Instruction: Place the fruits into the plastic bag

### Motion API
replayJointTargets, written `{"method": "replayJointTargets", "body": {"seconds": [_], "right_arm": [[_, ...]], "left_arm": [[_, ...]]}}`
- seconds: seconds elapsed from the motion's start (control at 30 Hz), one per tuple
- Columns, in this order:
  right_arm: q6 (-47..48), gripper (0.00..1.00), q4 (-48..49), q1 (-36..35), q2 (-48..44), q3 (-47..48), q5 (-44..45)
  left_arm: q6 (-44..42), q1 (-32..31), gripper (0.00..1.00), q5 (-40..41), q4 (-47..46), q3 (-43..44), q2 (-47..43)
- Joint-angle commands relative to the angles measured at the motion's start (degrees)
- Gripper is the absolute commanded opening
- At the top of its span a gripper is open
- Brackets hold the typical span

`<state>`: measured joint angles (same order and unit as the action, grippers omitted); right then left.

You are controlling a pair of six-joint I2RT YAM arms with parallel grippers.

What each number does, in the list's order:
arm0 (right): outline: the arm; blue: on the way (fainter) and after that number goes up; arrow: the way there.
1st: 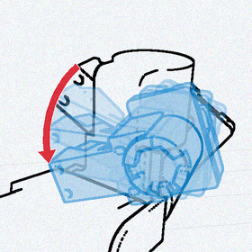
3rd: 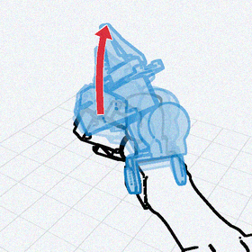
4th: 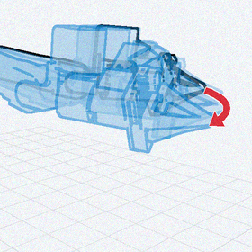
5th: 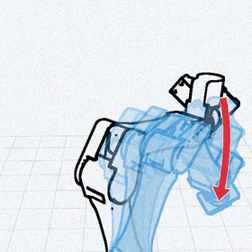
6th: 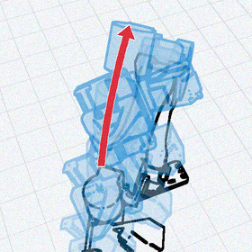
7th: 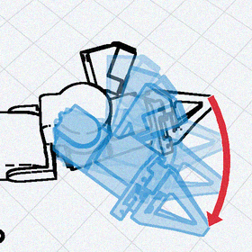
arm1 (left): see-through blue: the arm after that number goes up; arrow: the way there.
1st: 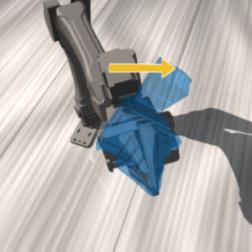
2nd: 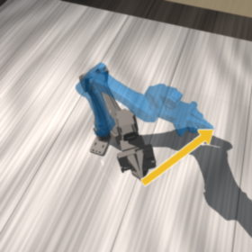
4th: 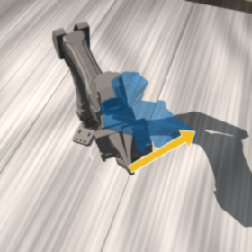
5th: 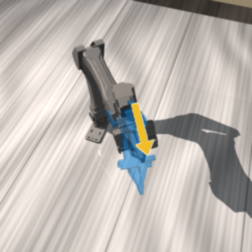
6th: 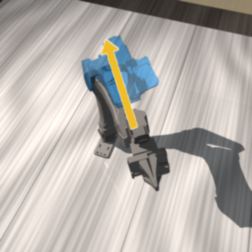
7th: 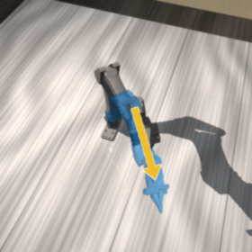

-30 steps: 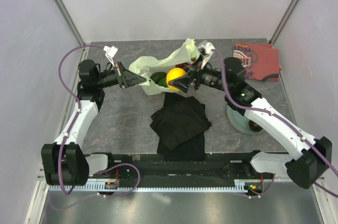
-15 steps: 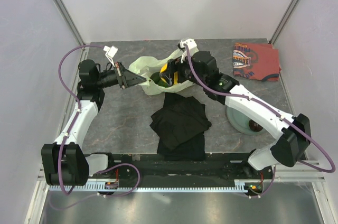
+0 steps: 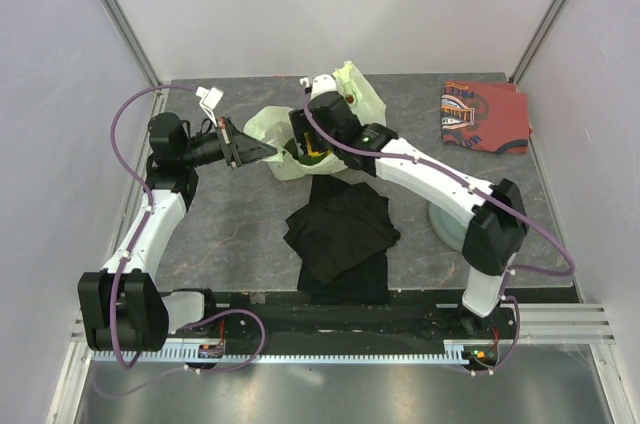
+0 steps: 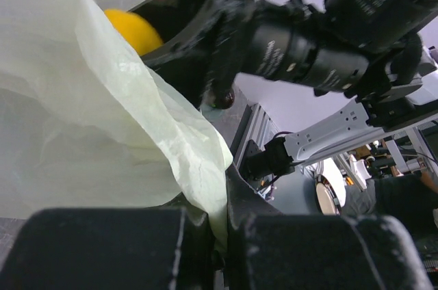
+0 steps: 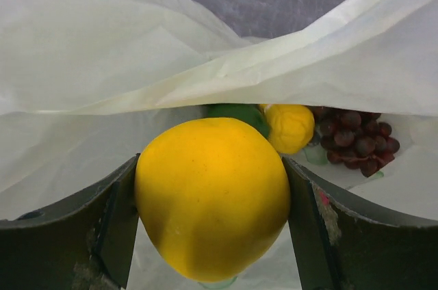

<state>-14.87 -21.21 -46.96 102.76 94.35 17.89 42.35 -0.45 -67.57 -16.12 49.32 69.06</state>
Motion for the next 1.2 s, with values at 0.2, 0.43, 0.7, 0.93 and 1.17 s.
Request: {"method": "replayJointTargets", "body": {"seconds": [0.2, 0.43, 0.7, 0.93, 1.17], "right_arm": [[1.2, 0.0, -11.3, -1.7, 11.0, 11.0, 14.7], [-1.0, 0.0, -16.4, -0.3, 13.0, 9.4, 17.2], [-3.0, 0.0, -14.7, 4.0, 12.0, 4.1, 13.3], [-3.3, 0.17, -15.4, 5.4, 12.6, 3.7, 14.0], [-2.8, 0.63, -15.0, 5.5, 13.0, 3.7, 13.7]], "left_arm": [[-1.2, 0.0, 0.02, 0.2, -0.8, 1.7, 0.6], [-1.2, 0.0, 0.02, 0.1, -0.8, 1.8, 0.6], [-1.2, 0.0, 0.02, 0.1, -0.8, 1.8, 0.5], [-1.1, 0.0, 0.02, 0.1, -0.8, 1.7, 0.5], [-1.1, 0.0, 0.01, -0.1, -0.8, 1.8, 0.5]]}}
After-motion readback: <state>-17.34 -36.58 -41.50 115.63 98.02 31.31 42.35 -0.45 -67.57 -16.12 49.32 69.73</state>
